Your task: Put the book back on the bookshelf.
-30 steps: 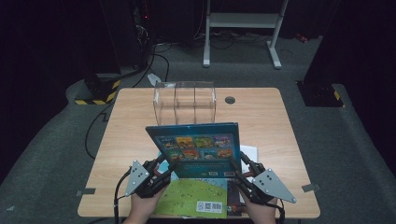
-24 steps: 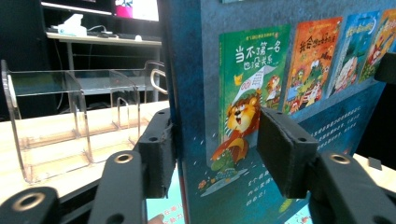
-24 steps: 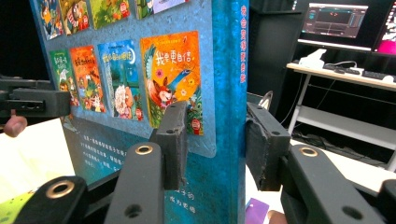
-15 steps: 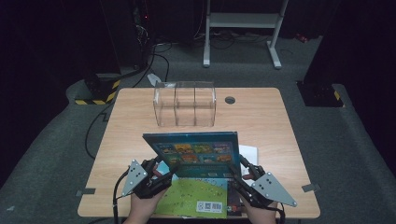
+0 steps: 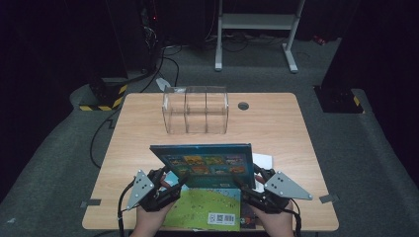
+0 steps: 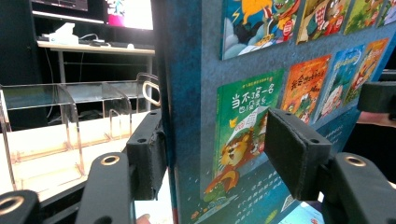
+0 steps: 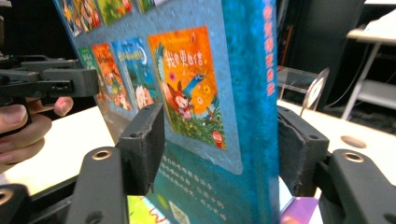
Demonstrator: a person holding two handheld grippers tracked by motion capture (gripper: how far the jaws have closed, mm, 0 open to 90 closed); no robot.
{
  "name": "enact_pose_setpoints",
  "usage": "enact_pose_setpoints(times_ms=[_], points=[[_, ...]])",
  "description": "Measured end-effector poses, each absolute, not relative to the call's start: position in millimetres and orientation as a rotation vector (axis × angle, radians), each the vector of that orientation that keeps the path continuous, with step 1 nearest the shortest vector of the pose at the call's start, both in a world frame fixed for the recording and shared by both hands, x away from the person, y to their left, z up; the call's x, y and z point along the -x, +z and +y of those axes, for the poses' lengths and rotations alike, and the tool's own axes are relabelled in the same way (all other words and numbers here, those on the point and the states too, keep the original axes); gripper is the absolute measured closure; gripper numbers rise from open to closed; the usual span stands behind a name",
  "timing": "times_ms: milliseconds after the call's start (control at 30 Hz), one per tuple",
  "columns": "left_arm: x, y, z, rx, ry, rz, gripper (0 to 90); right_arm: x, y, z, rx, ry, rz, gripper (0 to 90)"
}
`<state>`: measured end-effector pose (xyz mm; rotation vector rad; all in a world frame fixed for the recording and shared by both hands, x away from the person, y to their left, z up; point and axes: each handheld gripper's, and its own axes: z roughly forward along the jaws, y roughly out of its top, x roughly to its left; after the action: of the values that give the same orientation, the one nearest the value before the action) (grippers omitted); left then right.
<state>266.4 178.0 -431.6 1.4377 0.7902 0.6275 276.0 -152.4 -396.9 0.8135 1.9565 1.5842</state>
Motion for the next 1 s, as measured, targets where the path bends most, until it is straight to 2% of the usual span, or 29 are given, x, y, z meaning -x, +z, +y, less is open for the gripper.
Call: enact_pose_setpoints(times_ms=[67,367,633,700,733,1000], points=[[-266,-431,178,-1.439,0.628,0.788,41.2,-277,-397,-151,-0.809,1.589,1.96,36.6],[-265,-430,177,-1.439,0.625,0.792,41.0,-273,-400,-147,-0.68,1.535,1.897,42.7],[-266,-429,177,-1.443,0.621,0.8,40.4,-280,-395,-145,-0.774,1.572,1.962,42.1],[-266,-429,176,-1.441,0.618,0.805,40.2,-281,-395,-147,-0.779,1.601,1.968,43.8],[-267,-429,176,-1.442,0.619,0.809,39.1,-283,-395,-149,-0.765,1.633,1.986,48.8],[-272,-429,180,-1.451,0.609,0.844,35.8,-278,-399,-145,-0.659,1.605,1.986,57.9]])
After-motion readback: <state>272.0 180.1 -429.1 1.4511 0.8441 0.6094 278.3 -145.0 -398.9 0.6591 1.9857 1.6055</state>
